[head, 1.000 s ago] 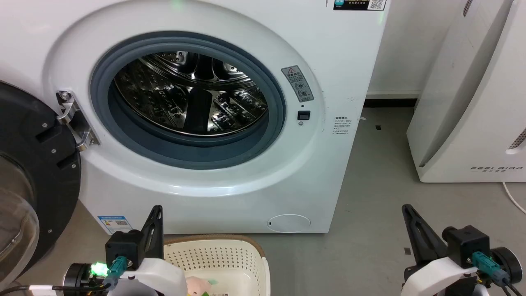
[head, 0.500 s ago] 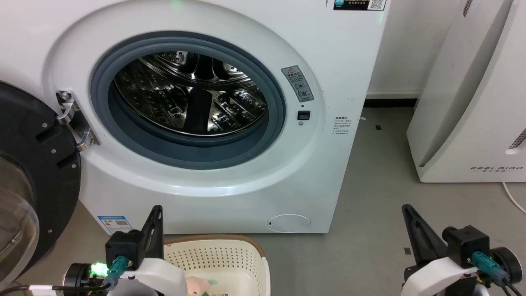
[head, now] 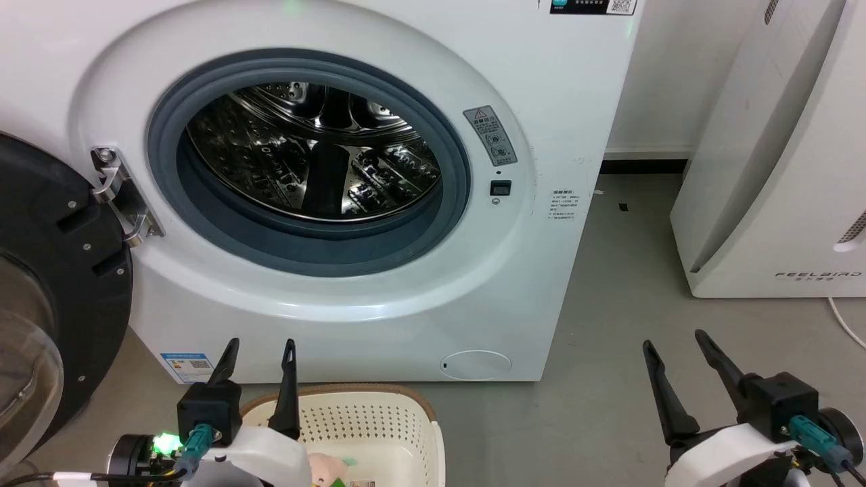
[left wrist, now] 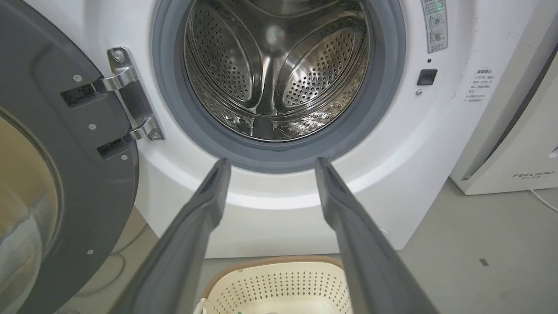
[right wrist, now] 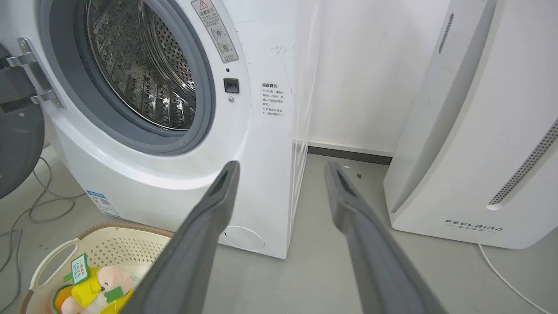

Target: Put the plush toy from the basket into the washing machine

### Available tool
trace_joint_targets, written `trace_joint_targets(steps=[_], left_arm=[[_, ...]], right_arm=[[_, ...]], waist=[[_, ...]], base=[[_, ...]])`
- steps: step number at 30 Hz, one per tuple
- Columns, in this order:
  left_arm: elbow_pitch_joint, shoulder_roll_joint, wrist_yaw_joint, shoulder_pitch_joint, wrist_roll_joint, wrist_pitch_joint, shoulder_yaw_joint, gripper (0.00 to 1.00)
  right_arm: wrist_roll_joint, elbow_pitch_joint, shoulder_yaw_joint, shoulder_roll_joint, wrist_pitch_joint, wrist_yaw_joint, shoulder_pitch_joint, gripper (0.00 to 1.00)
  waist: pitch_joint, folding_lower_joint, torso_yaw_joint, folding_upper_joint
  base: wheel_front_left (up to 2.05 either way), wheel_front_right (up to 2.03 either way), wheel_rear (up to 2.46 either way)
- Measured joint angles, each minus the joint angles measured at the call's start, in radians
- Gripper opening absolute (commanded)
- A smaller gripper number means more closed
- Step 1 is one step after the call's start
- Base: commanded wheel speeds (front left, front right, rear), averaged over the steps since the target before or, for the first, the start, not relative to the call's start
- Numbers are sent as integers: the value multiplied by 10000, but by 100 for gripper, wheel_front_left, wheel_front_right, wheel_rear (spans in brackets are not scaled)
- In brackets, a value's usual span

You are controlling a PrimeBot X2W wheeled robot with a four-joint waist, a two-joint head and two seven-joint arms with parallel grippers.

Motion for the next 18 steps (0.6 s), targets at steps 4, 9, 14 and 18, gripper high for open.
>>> trace_joint_targets(steps=[4,9,14,18], left_arm=[[176,0,8,-10,0,-159,-44,100],[476,6,8,-190,0,-251,-98,100],[1057,52,0,-436,4,-349,-234,100],[1722,113,-23,-731,21,-430,-391,100]], right_arm=[[351,-27,-42,0,-159,0,0,100],[508,-40,-38,0,-253,0,-3,100],[606,-63,-31,0,-349,0,-10,100],[723,-81,-36,0,-439,0,-36,100]], waist=[[80,0,-6,0],[199,0,-15,0],[380,0,-40,0],[573,0,-86,0]], base=[[0,0,0],[0,0,0],[0,0,0],[0,0,0]])
